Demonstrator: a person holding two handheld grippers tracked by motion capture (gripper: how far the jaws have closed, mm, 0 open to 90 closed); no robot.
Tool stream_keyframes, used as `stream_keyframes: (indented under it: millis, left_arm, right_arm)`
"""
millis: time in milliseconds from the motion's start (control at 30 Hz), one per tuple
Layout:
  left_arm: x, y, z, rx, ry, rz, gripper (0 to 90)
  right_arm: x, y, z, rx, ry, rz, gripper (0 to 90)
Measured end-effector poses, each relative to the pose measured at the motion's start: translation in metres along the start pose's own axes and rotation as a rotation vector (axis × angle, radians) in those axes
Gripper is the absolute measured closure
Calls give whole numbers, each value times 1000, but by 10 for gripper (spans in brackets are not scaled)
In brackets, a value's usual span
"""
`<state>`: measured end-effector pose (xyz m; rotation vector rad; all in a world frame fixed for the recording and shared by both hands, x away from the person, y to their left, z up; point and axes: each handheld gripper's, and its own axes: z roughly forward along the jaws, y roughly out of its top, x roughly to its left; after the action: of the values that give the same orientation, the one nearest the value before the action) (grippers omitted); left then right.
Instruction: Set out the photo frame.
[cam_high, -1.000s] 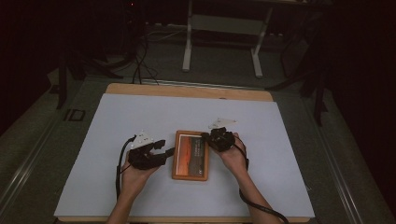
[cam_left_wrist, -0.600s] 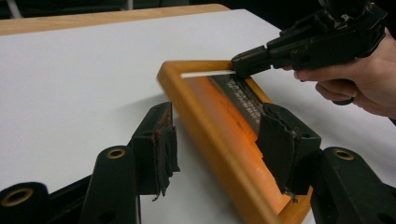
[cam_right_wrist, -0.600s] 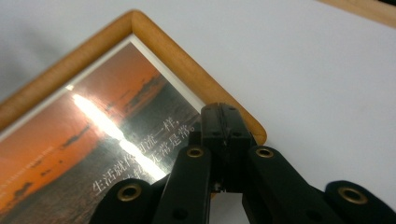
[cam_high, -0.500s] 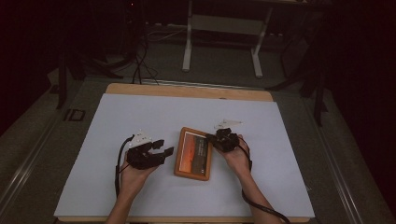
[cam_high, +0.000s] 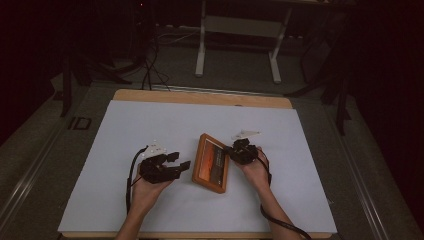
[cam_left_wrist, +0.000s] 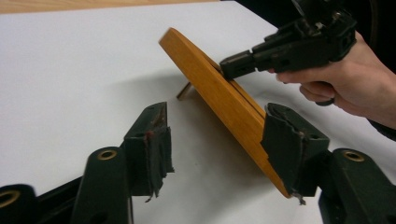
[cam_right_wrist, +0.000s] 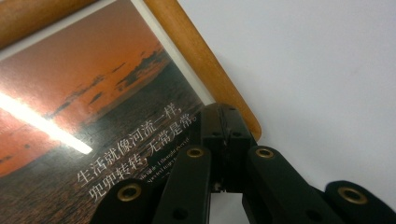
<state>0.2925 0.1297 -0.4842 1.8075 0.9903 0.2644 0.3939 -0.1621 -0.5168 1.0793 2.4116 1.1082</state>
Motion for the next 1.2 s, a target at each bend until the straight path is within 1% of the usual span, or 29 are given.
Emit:
stream_keyframes:
  millis: [67,133,200,333,433,467,500,533,600,767,867,967,1067,1133,1200]
  left_arm:
    - [-3,0,2,16,-3,16,379]
    - [-7,0,5,26,9,23,350]
    - [-8,-1,7,36,0,15,324]
    - [-10,-3,10,46,12,0,269]
    - [-13,-5,13,58,17,-8,206]
    - [-13,-5,13,58,17,-8,181]
    - [-14,-6,16,63,12,-17,181]
    - [-16,-7,19,69,9,-22,152]
    - [-19,-9,23,84,7,-18,147]
    - [-23,-13,31,103,-17,-20,146]
    - [-24,-15,35,105,-17,-38,147]
    - [-25,-17,39,111,-38,-60,147]
    - [-28,-19,43,121,-49,-56,153]
    - [-29,-20,45,126,-59,-55,173]
    - [-31,-20,48,133,-69,-58,214]
  right_arm:
    - [0,1,0,4,-4,-7,900]
    - [1,1,0,7,-5,-8,900]
    - [0,1,0,6,-3,-9,900]
    - [0,0,0,6,1,-7,900]
    - [0,0,0,5,3,-6,900]
    - [0,0,0,5,3,-6,900]
    - [0,0,0,3,4,-4,900]
    - [0,-1,0,-1,5,-2,900]
    - [0,-1,0,-1,6,-1,900]
    - [0,-1,0,-4,6,-1,900]
    - [-1,-1,0,-5,7,1,900]
    - [0,-2,0,-6,6,3,900]
    - [-1,-2,0,-7,7,5,900]
    - [-1,-2,0,-7,7,5,900]
    - [-1,-2,0,-8,7,6,900]
